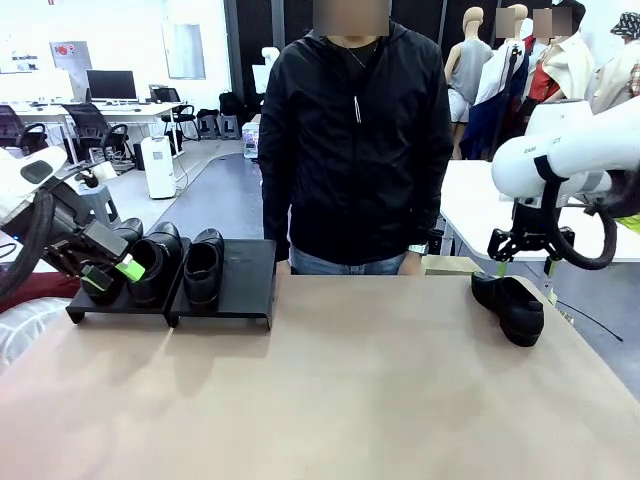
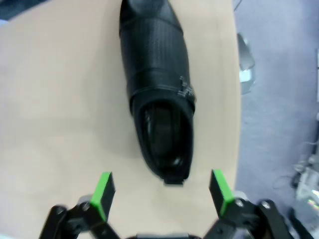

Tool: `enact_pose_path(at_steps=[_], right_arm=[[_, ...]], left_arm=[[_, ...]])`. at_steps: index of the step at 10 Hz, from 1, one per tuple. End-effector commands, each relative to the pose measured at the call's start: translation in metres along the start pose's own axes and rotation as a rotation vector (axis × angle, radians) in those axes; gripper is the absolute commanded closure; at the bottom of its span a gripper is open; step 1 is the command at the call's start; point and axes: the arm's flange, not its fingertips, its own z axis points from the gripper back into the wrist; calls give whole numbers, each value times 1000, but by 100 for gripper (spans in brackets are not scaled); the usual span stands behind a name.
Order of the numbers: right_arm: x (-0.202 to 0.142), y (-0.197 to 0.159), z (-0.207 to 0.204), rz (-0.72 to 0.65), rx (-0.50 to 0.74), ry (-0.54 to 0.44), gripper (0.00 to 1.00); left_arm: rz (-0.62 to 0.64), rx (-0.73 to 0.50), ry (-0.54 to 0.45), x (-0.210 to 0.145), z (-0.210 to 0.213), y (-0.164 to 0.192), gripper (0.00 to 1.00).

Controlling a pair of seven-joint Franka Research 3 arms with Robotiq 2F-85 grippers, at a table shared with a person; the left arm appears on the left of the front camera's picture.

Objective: Organize the shoes by placing them on the stand.
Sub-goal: Pick up one Shoe and place it in the middle of the table.

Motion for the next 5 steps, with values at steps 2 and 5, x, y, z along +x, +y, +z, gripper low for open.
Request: enact_pose_path(at_steps=[2, 5], right_arm=[[41, 4, -7, 39, 81, 134, 0], [40, 17, -14, 79, 83, 185, 0]], left_arm=[[-4, -19, -5, -2, 1, 1, 0], [-4, -19, -5, -2, 1, 1, 0]])
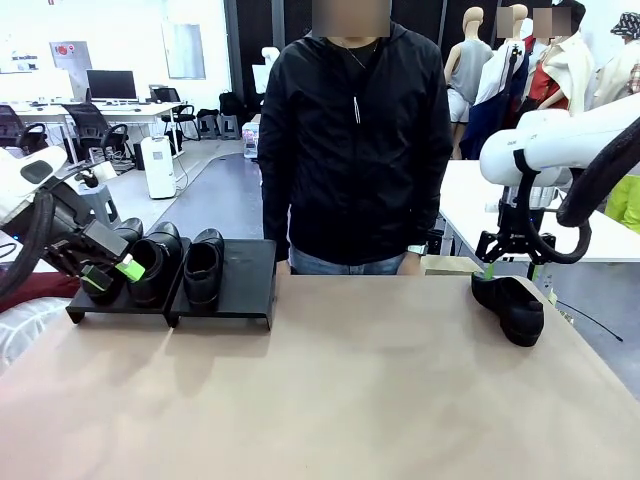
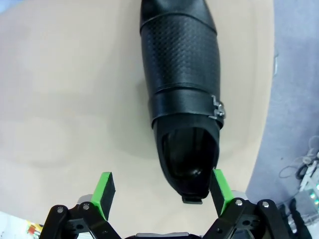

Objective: Organize the shoes by placing them on the stand.
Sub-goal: Pick up one Shoe and place it in the middle of the table.

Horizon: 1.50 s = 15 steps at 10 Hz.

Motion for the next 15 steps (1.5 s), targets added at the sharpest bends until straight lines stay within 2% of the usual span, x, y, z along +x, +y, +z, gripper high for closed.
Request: enact_pose_path(at_steps=[1, 4, 5, 8, 12, 13, 14, 15], right_arm=[[4, 5, 10, 49, 5, 25, 0], [10, 16, -2, 110, -17, 36, 0], [16, 21, -13, 112, -62, 66, 0], [27, 21, -36, 96, -77, 80, 0], [28, 22, -43, 101, -48, 96, 0], [27, 21, -45, 118, -59, 93, 60], [29, 20, -47, 119, -65, 86, 100], [31, 18, -52, 115, -63, 93, 100]], left_arm=[[-4, -19, -5, -2, 1, 1, 0], [-4, -19, -5, -2, 1, 1, 0], [-4, -19, -5, -2, 1, 1, 0], [-4, -19, -5, -2, 1, 1, 0], [-4, -19, -5, -2, 1, 1, 0], [-4, -19, -5, -2, 1, 1, 0], [-4, -19, -5, -2, 1, 1, 0], [-4, -19, -5, -2, 1, 1, 0]])
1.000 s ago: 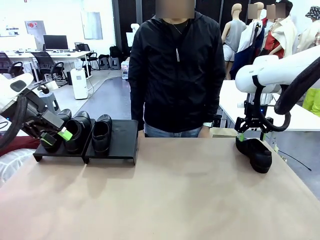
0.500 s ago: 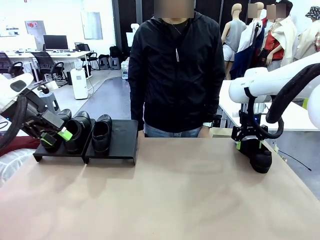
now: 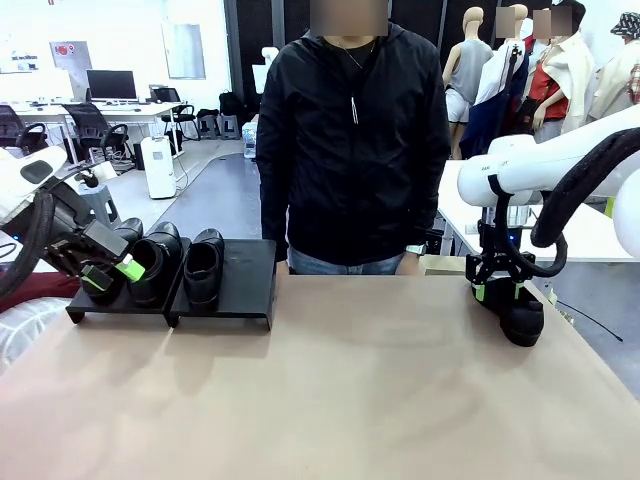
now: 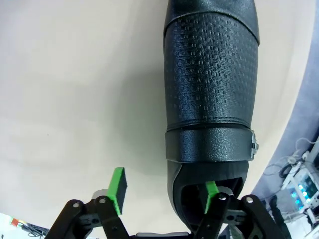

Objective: Organize the shoes by placing them on the stand.
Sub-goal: Pick up one Shoe and place it in the middle of the table.

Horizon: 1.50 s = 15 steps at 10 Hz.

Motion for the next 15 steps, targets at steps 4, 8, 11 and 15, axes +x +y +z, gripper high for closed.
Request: enact_pose_path(at_steps=[4, 8, 11, 15], right_arm=[[6, -12, -6, -1, 12, 4, 100], [5, -13, -5, -14, 12, -20, 100], [-22, -24, 17, -35, 43, -86, 100], [-208, -9, 70, -55, 75, -179, 100]], left_arm=[[-4, -19, -5, -2, 1, 1, 0], [-4, -19, -5, -2, 1, 1, 0], [-4, -19, -5, -2, 1, 1, 0], [-4, -19, -5, -2, 1, 1, 0]])
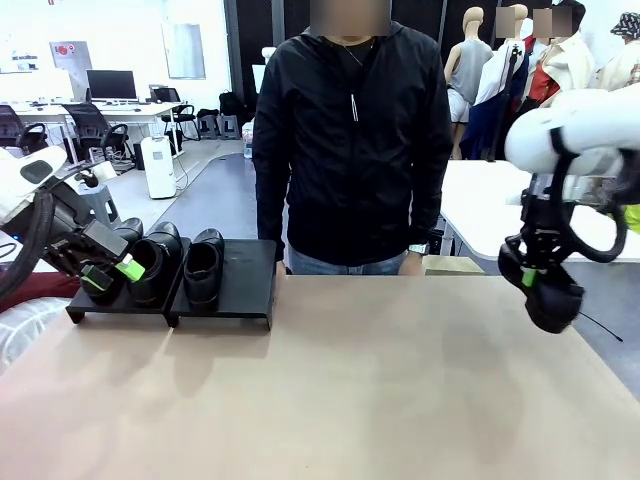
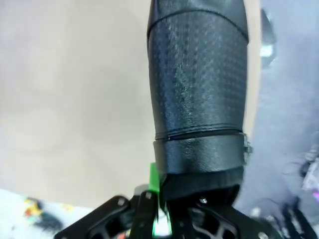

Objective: Organize the shoes by placing them on the stand.
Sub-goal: Pick up one Shoe and place it in the middle of the table.

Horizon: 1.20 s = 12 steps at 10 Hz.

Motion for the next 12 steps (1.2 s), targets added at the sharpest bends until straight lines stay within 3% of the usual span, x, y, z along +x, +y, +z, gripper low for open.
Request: enact_pose_path(at_steps=[1, 2, 4, 5, 8, 9, 12], right_arm=[[-96, 17, -11, 75, 29, -132, 100], [-105, 13, -15, 64, 65, -183, 100], [-60, -11, -8, -26, 80, -161, 100], [-106, 13, -6, 25, 35, -117, 100], [-100, 5, -15, 6, 44, -120, 100], [-107, 43, -27, 11, 37, -168, 100], [-128, 185, -62, 158, 171, -118, 100]], left_arm=[[-5, -19, -5, -2, 1, 1, 0], [-5, -19, -5, -2, 1, 1, 0], [-5, -19, -5, -2, 1, 1, 0], [-5, -19, -5, -2, 1, 1, 0], [-5, -19, -5, -2, 1, 1, 0], [-5, -19, -5, -2, 1, 1, 0], [-5, -19, -5, -2, 1, 1, 0]])
